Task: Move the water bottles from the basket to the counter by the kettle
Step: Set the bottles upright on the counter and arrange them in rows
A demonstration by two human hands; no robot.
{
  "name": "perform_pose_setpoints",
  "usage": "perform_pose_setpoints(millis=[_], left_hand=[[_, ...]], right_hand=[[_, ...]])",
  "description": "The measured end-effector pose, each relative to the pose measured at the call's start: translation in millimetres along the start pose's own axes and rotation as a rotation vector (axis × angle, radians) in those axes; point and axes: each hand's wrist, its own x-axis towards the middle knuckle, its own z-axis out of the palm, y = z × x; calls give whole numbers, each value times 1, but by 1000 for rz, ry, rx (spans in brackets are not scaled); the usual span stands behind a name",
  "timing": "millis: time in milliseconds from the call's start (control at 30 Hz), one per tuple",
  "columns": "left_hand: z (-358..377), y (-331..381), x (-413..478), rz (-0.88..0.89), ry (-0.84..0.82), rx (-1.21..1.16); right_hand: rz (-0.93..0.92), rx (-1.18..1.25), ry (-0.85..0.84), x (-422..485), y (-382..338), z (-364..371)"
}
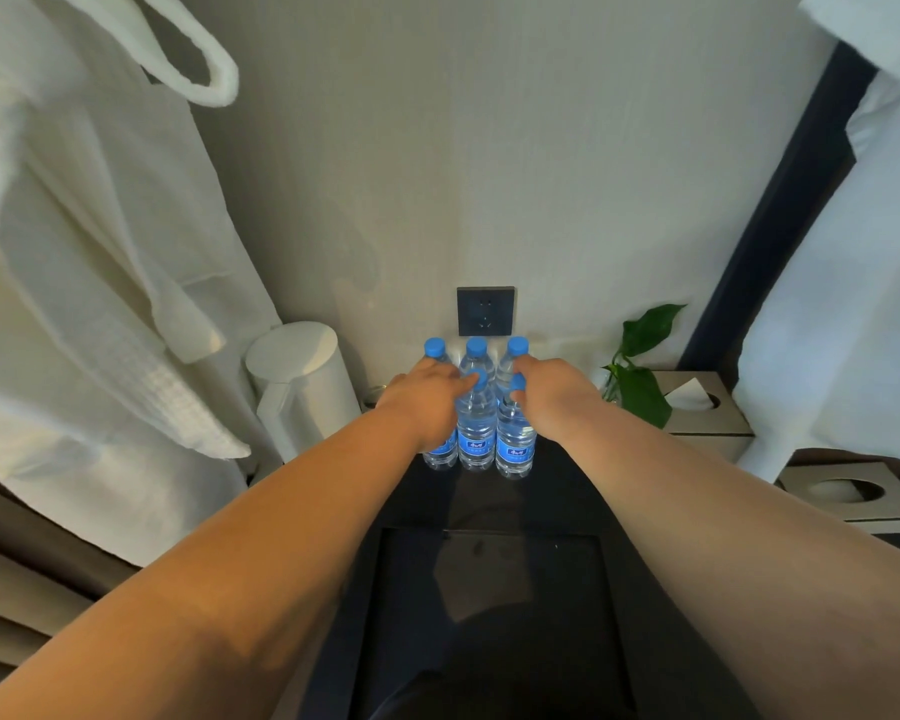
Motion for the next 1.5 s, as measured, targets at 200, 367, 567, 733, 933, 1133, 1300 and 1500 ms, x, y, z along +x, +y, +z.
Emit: perform_pose_setpoints(millis=[200,367,567,733,933,1133,1300,1500], left_hand=[[0,0,1,-3,0,-16],[1,-1,-1,-8,13,-18],[2,0,-2,-6,21,-15],[3,0,-2,-12,18,-21],[3,-1,-1,-8,22,-22],[3,0,-1,-13,29,-23],[3,0,-3,-13,17,-22],[-5,-3,-2,19,-15,60]], right_hand=[[8,-39,-41,3,-1,-2],[19,8,-37,4,-2,-1],[19,3,-11,7,1,-1],[33,17,-25,11,1,-1],[20,-16,-52,11,2,-2],[29,-18,-73,10,1,-3],[16,-7,-49,7,1,-2],[12,-42,-63,4,-1,-4]])
